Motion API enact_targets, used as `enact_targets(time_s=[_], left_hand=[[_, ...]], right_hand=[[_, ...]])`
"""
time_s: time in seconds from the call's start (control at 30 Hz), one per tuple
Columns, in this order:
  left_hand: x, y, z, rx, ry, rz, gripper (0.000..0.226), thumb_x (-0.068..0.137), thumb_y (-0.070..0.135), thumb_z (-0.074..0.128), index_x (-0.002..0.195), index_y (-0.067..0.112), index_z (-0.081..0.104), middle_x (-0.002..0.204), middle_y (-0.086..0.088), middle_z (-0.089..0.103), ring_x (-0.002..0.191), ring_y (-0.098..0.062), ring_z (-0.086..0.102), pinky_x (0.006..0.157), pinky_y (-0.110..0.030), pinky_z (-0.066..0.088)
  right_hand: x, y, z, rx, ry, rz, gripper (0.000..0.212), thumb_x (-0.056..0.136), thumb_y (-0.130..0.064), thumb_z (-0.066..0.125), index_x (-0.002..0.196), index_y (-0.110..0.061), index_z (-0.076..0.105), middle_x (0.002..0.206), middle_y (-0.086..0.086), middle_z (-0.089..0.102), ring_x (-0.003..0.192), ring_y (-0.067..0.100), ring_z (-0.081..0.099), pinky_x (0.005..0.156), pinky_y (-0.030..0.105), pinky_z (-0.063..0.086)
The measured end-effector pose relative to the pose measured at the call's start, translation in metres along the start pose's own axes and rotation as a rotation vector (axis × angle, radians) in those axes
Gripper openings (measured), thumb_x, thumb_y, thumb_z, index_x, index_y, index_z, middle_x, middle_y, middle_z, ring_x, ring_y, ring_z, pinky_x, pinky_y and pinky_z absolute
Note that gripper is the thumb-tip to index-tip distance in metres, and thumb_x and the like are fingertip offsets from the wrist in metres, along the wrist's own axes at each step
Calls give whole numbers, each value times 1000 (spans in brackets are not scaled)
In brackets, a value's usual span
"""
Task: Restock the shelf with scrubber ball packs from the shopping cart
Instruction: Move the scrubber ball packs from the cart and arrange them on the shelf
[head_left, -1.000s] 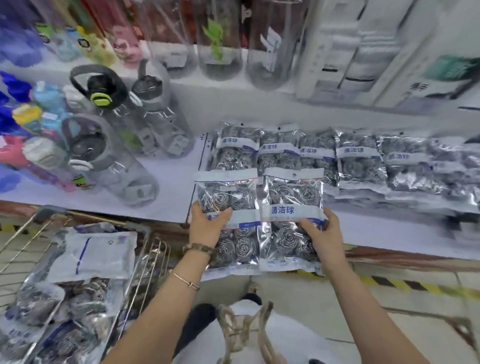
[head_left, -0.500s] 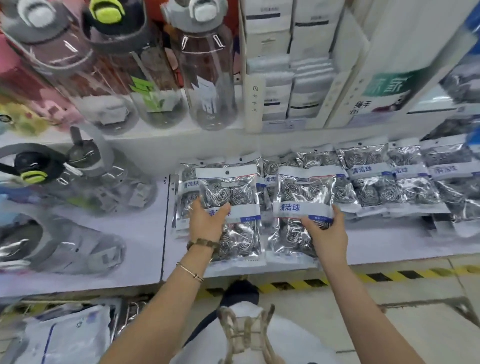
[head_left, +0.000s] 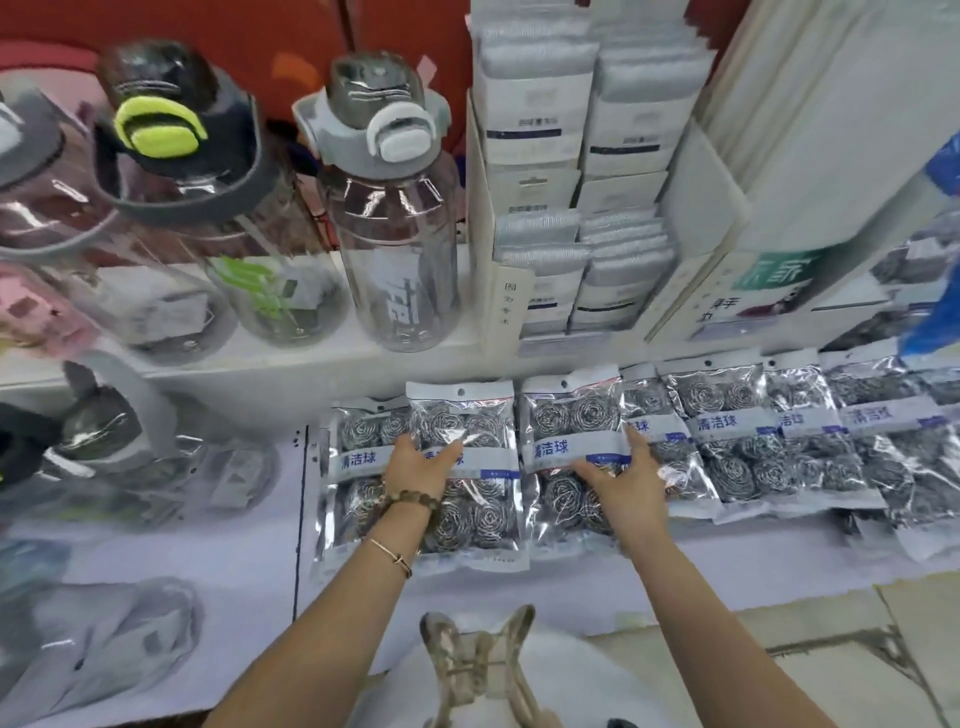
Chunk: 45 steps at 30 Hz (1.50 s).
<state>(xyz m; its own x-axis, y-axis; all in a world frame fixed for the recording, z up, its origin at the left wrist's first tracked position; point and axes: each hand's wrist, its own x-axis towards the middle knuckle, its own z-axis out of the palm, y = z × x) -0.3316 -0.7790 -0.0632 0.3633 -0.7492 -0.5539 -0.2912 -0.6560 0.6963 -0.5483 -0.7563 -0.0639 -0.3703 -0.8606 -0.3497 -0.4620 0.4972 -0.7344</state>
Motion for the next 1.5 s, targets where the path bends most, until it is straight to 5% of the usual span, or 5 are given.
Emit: enact_targets(time_s=[0.53,0.83,1.07,1.2,1.5], left_hand=[[31,-7,34,74,84,-9,81,79,36,67,141,8,23,145,-14,33,128,-30,40,101,-40,39],[8,-18,44,854,-73,451,77,85,62,38,146,26,8,154,-3,-12,142,-22,-8,115,-42,0],[4,-12,61,954,-64,497,71,90,52,32,147,19,5,155,-6,-12,142,-20,-13,111,-48,-8],[4,-14,70,1039,-82,465,73,92,53,22,146,16,-7,153,-10,-18,140,-24,-19,108,-52,-13],[14,-15,84,1121,-107,422,76,92,56,19,144,15,-17,140,-10,-34,139,-27,-22,107,-54,-14]], right_hand=[[47,10,9,-683,-43,-296,70,89,-50,51,144,-11,32,146,14,35,135,30,31,109,44,29],[47,14,13,-693,-118,-502,62,91,-43,53,144,-16,34,154,13,24,144,31,15,115,48,10],[50,14,27,-865,-261,-520,72,90,-59,17,150,-19,9,157,13,-11,143,26,-16,111,42,-13],[54,21,38,-906,-255,-488,77,86,-56,11,149,-13,19,155,19,3,142,32,-1,111,49,4],[62,21,41,-962,-359,-436,90,61,-70,-37,135,-20,-32,140,11,-41,131,25,-37,111,45,-16]])
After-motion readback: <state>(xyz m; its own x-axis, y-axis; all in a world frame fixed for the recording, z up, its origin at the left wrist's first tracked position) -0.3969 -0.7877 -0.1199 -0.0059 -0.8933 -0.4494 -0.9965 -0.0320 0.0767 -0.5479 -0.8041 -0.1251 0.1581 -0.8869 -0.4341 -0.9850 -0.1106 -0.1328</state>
